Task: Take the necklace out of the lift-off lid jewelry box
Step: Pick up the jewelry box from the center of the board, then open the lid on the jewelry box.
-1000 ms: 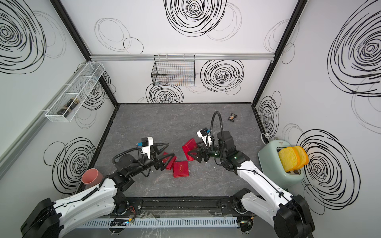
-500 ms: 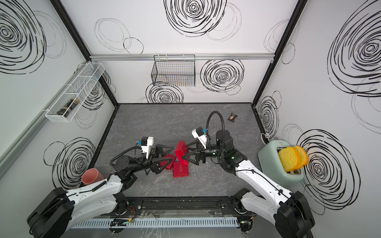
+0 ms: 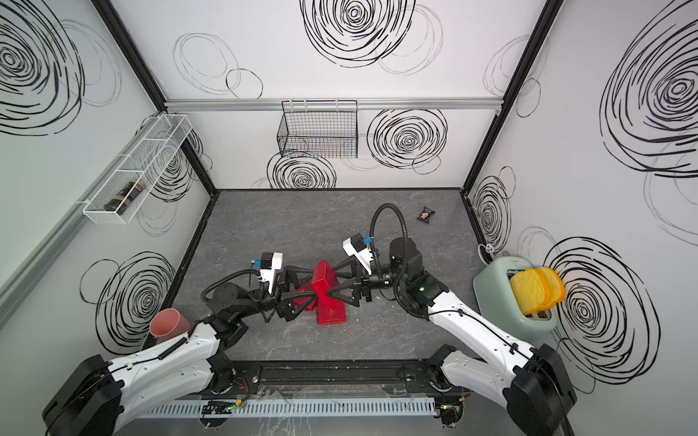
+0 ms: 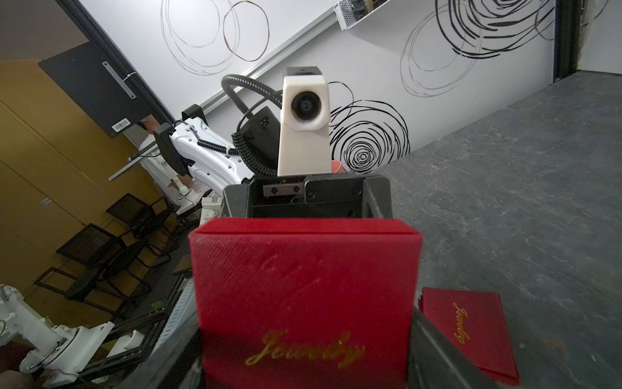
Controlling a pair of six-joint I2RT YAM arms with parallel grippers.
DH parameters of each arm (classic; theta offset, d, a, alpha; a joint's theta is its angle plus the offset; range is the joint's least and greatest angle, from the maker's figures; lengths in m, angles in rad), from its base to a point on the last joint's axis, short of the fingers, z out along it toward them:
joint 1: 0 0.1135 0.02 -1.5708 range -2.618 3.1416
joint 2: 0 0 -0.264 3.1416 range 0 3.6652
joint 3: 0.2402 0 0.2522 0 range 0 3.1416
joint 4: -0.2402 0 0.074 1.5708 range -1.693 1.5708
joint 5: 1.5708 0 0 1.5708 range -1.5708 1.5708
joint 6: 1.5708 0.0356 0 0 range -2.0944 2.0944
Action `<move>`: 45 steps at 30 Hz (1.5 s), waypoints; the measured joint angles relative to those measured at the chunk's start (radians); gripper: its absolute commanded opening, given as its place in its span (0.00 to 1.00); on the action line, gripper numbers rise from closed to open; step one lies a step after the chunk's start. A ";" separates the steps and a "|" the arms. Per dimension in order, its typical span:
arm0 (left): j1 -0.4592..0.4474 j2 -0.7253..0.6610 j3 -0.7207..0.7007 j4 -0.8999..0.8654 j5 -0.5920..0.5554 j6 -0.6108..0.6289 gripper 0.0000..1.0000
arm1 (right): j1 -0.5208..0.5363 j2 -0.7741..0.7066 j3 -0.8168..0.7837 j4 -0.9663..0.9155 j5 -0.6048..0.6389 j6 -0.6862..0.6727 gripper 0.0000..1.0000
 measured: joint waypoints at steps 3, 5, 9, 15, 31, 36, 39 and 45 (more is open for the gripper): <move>-0.009 0.016 0.000 0.038 0.014 -0.018 0.96 | 0.004 0.014 0.006 0.014 -0.006 0.007 0.70; -0.017 0.021 0.000 0.057 0.019 -0.024 0.96 | 0.010 0.023 0.007 0.018 -0.008 0.013 0.70; -0.029 0.021 0.000 0.072 0.021 -0.027 0.96 | 0.013 0.034 0.007 0.023 -0.011 0.015 0.70; -0.032 0.016 0.000 0.056 0.013 -0.022 0.98 | 0.013 0.047 0.007 0.033 -0.012 0.016 0.70; -0.036 -0.025 0.003 -0.023 -0.035 -0.007 0.79 | 0.015 0.050 0.007 0.040 -0.004 0.016 0.69; -0.030 -0.049 0.003 -0.049 -0.051 -0.007 0.62 | -0.019 0.012 -0.003 0.040 0.011 0.024 0.68; -0.010 -0.062 0.003 -0.055 -0.063 -0.007 0.62 | -0.082 -0.034 -0.018 0.039 0.024 0.040 0.68; 0.024 -0.086 0.001 -0.055 -0.068 -0.009 0.64 | -0.168 -0.124 -0.040 -0.031 0.217 0.039 0.70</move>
